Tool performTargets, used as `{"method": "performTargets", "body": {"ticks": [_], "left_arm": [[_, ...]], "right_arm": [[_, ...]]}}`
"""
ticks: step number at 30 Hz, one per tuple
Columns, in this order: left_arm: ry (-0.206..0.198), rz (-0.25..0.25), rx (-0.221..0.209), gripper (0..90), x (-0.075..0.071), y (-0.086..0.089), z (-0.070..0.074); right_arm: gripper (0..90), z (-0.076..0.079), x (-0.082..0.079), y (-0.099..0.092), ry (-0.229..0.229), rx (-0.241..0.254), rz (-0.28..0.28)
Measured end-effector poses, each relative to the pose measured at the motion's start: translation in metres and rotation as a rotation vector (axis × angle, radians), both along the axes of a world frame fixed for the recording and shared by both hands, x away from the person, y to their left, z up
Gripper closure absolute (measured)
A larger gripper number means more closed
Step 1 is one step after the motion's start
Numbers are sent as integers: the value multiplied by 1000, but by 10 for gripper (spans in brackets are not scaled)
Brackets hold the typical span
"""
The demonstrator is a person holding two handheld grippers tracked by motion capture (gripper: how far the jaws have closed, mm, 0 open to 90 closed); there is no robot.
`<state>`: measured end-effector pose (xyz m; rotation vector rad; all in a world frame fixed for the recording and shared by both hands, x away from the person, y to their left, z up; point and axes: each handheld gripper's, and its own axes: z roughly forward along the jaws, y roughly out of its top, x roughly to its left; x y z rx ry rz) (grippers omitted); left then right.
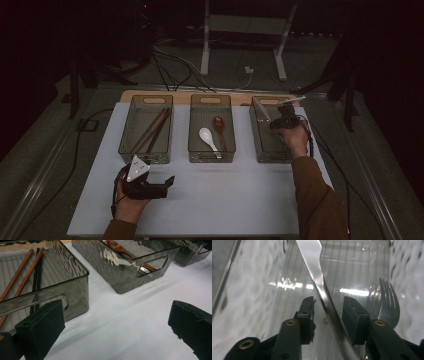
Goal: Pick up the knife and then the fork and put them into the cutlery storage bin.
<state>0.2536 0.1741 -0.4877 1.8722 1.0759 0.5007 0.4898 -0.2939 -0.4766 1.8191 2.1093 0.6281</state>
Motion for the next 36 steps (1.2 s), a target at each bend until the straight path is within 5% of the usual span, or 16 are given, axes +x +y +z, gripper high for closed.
{"method": "performTargets", "body": {"ticks": [7,15,23,36], "left_arm": [[-3,4,-8,17,0,2,1],[-10,9,-5,17,0,2,2],[-22,28,-15,17,0,8,6],[-69,101,-11,17,0,28,15]], "right_arm": [[748,-3,0,7,27,-117,25],[775,1,-14,3,69,-107,57],[549,16,-27,0,-29,-8,72],[195,41,-63,-6,-271,153,122]]}}
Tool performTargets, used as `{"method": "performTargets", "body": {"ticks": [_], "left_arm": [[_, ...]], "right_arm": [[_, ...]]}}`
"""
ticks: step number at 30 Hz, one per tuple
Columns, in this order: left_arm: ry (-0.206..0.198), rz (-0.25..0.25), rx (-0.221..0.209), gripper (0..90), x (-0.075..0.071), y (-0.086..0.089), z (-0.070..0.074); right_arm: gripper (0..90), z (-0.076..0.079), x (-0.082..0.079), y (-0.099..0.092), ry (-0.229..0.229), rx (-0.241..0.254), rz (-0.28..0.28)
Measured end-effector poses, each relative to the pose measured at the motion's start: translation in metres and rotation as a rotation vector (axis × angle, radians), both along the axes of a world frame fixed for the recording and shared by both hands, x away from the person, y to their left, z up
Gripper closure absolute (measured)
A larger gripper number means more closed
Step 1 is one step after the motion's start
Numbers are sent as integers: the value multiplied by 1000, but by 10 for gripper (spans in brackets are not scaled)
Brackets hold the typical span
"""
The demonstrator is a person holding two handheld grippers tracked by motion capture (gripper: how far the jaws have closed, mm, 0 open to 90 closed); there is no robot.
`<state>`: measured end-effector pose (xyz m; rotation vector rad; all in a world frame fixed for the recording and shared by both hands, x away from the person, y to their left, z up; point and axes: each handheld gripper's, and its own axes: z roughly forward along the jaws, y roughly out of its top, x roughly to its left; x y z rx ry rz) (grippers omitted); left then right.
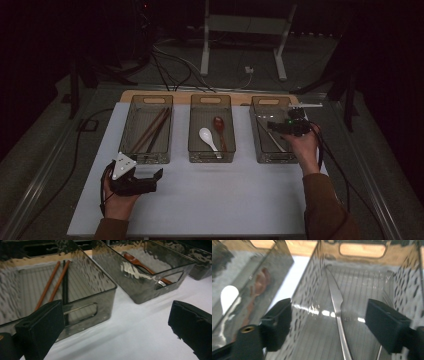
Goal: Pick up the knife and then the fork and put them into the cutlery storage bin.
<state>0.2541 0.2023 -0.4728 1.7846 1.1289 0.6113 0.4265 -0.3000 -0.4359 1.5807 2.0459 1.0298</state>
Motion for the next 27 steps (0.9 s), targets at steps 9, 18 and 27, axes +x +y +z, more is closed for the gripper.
{"method": "performTargets", "body": {"ticks": [9,18,27], "left_arm": [[-26,52,6,10,1,17,6],[-52,100,3,7,1,38,11],[-66,124,-8,6,0,52,13]], "right_arm": [[87,7,-31,-7,-120,24,-3],[26,5,-63,-10,-198,29,16],[21,1,-94,1,-296,27,84]]}}
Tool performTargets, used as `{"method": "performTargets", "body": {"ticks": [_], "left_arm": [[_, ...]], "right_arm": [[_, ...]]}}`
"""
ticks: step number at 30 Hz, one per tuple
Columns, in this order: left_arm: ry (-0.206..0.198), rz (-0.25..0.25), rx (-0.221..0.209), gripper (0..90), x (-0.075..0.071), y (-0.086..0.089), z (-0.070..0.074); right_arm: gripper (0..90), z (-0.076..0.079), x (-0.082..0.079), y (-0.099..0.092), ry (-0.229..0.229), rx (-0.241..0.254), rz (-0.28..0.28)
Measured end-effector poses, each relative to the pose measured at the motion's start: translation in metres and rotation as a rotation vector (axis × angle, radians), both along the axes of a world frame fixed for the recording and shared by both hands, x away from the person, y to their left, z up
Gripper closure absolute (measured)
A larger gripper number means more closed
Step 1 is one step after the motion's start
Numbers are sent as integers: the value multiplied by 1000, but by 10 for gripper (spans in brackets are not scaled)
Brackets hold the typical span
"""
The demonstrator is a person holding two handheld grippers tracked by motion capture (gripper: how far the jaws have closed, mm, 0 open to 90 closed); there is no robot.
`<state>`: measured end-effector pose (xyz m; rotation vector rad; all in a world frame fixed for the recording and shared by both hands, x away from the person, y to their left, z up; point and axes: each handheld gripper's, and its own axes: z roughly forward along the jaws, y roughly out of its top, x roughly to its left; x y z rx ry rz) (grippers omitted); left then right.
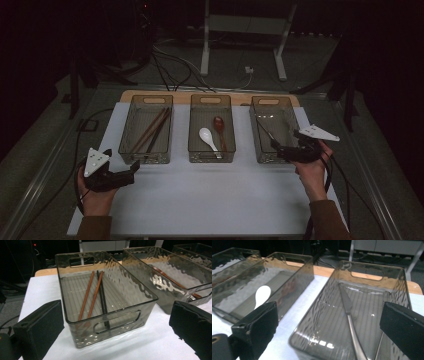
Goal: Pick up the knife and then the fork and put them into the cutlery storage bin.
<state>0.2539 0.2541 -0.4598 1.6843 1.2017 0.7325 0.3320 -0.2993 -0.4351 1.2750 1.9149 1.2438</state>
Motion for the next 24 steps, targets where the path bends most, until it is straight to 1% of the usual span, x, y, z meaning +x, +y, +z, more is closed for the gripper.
{"method": "performTargets", "body": {"ticks": [2,6,8,12,15,17,21,24], "left_arm": [[-7,1,-2,6,0,2,0],[-18,1,-8,6,-1,4,0],[-22,0,-9,6,-1,4,0],[-25,-2,-2,6,-2,5,-2],[-28,-3,-5,6,-2,5,-3],[-32,-8,-6,6,-2,5,-3],[-45,-11,-10,6,-3,5,-4],[-54,-12,-10,6,-3,4,-4]], "right_arm": [[21,-2,-7,2,-20,-16,15],[20,-10,-20,5,-42,-12,33],[20,-14,-26,6,-50,-24,43],[20,-21,-37,5,-73,-10,49],[20,-27,-44,3,-75,-4,49],[20,-31,-48,1,-80,9,48],[20,-39,-57,-2,-78,3,41],[19,-40,-63,-5,-92,24,36]]}}
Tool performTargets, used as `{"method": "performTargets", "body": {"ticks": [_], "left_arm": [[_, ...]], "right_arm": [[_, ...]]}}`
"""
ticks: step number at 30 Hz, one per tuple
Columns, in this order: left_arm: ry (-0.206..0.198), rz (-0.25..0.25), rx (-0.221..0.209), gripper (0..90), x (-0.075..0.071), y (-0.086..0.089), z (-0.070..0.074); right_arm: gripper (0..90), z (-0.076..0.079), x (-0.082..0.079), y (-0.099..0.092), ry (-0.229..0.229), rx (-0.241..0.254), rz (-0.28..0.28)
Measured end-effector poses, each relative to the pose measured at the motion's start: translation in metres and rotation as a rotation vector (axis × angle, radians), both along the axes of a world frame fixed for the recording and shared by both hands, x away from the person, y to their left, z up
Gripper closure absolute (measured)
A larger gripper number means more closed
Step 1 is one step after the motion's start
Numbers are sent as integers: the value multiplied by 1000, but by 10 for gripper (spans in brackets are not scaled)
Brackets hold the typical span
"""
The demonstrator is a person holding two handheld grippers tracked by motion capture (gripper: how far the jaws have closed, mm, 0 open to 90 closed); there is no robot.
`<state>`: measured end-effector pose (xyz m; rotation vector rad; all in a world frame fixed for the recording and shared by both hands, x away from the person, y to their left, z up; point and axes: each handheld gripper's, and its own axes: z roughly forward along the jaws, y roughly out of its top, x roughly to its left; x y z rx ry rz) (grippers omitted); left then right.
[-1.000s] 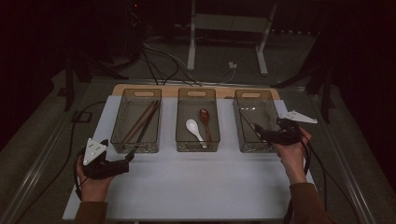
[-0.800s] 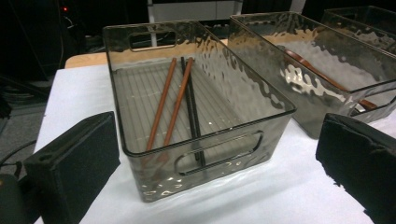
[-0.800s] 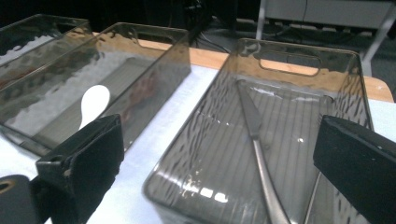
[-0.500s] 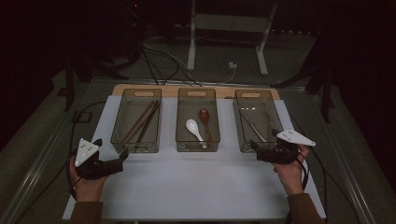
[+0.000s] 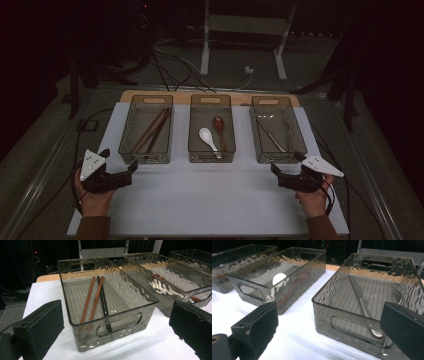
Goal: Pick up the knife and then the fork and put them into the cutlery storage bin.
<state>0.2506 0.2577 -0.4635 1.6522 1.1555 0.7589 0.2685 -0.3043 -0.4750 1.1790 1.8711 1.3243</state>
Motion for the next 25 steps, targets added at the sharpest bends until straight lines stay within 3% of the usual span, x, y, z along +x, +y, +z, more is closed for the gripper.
{"method": "performTargets", "body": {"ticks": [16,25], "left_arm": [[-46,13,8,6,-4,-4,1],[-33,25,10,6,-5,-2,-1]], "right_arm": [[0,-5,-18,-9,-27,34,1],[0,-8,-18,-7,-35,25,8]]}}
